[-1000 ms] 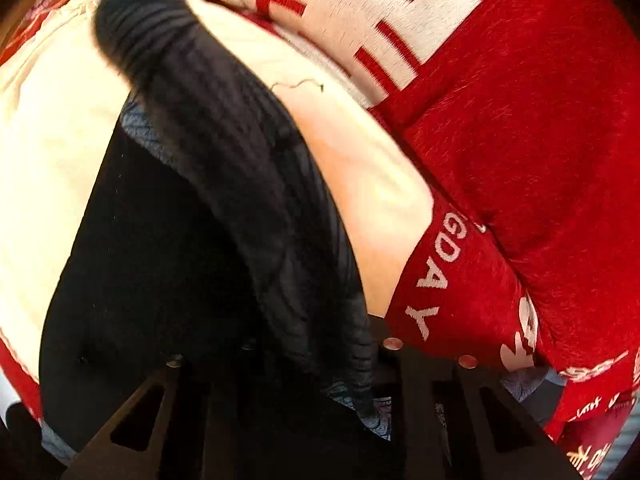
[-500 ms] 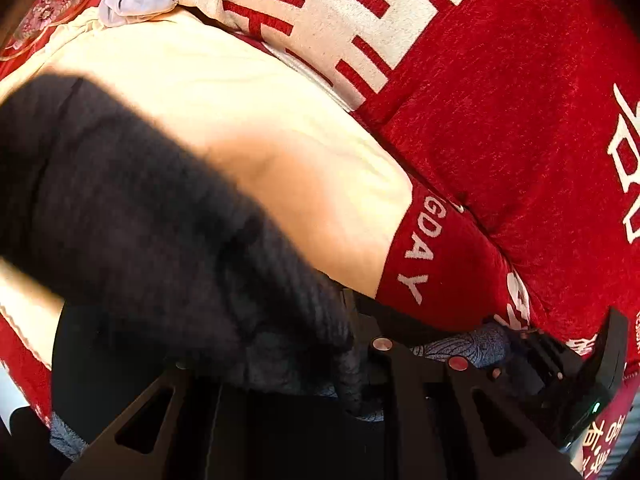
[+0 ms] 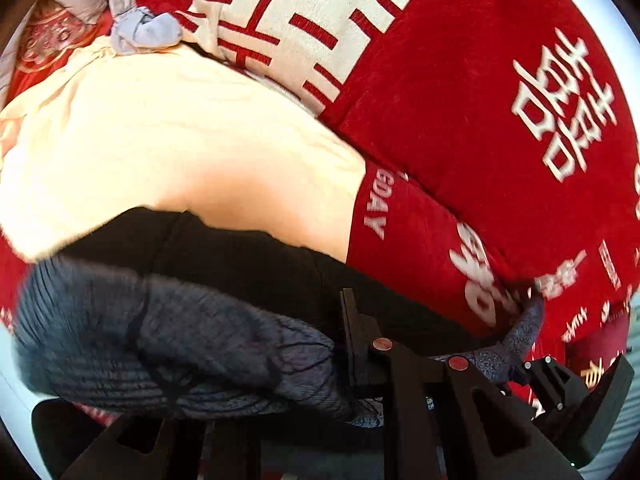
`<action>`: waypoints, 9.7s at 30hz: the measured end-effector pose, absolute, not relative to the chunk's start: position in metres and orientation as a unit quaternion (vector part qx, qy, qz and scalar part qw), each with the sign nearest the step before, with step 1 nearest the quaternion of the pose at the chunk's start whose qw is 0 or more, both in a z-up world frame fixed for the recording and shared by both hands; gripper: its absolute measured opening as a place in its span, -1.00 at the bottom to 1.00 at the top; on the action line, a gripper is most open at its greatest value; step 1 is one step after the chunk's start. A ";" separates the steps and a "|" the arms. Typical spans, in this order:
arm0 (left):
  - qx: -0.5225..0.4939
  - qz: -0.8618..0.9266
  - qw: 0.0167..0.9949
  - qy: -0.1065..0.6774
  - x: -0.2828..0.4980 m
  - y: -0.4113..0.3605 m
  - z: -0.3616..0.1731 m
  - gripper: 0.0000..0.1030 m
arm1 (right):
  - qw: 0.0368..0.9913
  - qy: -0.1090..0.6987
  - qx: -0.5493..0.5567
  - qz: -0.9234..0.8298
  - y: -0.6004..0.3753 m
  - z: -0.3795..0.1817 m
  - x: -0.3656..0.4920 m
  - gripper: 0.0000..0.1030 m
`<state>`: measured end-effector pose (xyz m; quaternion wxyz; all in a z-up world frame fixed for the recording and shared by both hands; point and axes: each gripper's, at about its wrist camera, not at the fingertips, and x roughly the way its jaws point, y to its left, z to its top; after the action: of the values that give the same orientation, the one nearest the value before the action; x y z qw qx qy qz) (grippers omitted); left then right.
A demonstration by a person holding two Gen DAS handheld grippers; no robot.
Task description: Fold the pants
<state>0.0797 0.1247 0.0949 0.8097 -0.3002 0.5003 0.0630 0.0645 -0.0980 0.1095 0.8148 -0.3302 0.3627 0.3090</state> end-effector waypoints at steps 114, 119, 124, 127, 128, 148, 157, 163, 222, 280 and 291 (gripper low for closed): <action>-0.102 -0.049 0.788 0.605 0.038 -0.080 0.028 0.63 | 0.846 0.446 0.203 -0.209 -0.449 0.057 -0.053 -0.87; -0.053 -0.023 0.783 0.619 0.037 -0.086 0.009 0.74 | 0.802 0.465 0.281 -0.248 -0.478 0.053 -0.072 -0.21; -0.064 -0.028 0.796 0.602 0.026 -0.092 0.019 0.76 | 0.870 0.407 0.173 -0.216 -0.453 0.100 -0.074 0.26; -0.062 -0.016 0.804 0.592 0.030 -0.092 0.022 0.76 | 0.898 0.418 0.067 -0.122 -0.398 0.111 -0.048 0.57; -0.061 -0.006 0.800 0.596 0.031 -0.092 0.019 0.76 | 0.898 0.425 0.050 -0.097 -0.386 0.109 -0.042 0.57; -0.106 0.055 0.809 0.575 0.002 -0.025 0.028 0.76 | 0.843 0.484 0.174 -0.157 -0.524 0.059 -0.074 0.68; -0.086 0.056 0.800 0.591 0.007 -0.030 0.019 0.89 | 0.820 0.427 0.337 -0.177 -0.616 0.042 -0.106 0.19; -0.058 0.073 0.793 0.602 0.009 -0.027 0.012 0.94 | 0.841 0.398 0.318 -0.180 -0.635 0.051 -0.096 0.19; -0.062 0.031 0.817 0.573 0.012 -0.051 0.056 1.00 | 0.878 0.477 -0.029 -0.016 -0.366 0.082 0.020 0.64; -0.064 0.174 0.823 0.536 0.039 0.075 0.028 1.00 | 0.881 0.459 -0.022 0.115 -0.186 0.069 0.030 0.98; -0.079 0.167 0.812 0.553 0.072 0.109 0.020 1.00 | 0.845 0.500 -0.024 0.187 -0.134 0.044 0.082 0.95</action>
<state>0.0724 0.1087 0.0197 0.8125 -0.0786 0.5530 0.1670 0.0818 -0.1335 0.0435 0.8450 -0.0240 0.5003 0.1873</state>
